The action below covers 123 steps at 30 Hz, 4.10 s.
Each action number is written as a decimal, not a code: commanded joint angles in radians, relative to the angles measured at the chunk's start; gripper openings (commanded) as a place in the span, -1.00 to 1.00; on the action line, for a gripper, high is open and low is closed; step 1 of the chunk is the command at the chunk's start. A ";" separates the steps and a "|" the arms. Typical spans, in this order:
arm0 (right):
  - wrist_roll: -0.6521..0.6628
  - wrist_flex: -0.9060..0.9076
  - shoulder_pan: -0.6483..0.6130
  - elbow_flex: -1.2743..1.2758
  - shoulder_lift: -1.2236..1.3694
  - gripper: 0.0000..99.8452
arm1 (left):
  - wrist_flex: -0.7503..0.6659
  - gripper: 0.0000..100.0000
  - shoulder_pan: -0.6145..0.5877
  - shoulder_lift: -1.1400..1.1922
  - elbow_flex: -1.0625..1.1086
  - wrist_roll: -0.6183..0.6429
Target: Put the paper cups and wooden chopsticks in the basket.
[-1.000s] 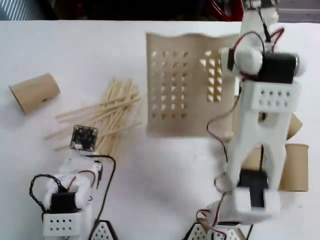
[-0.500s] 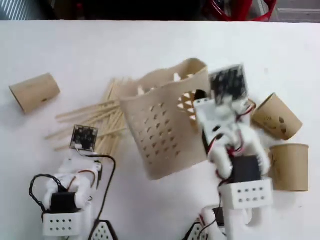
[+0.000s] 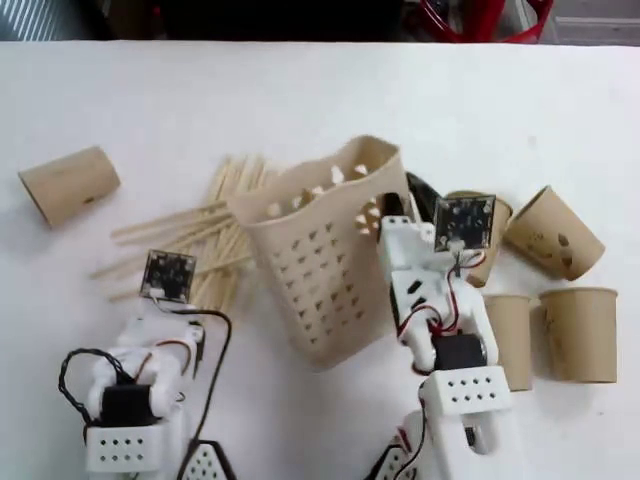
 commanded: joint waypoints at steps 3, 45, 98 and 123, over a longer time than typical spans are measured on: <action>-0.009 -0.030 0.048 0.078 -0.036 -0.96 | 0.008 -0.81 -0.001 -0.001 0.000 -0.003; 0.124 0.526 0.036 0.190 -0.720 -0.97 | -0.198 -0.72 -0.079 0.111 -0.760 -0.311; 0.132 0.536 0.036 0.233 -0.720 -0.50 | 0.315 -0.96 0.467 1.896 -1.913 -0.221; 0.276 0.974 0.045 -0.106 -0.719 -0.80 | 0.473 -0.96 0.483 1.905 -2.090 -0.020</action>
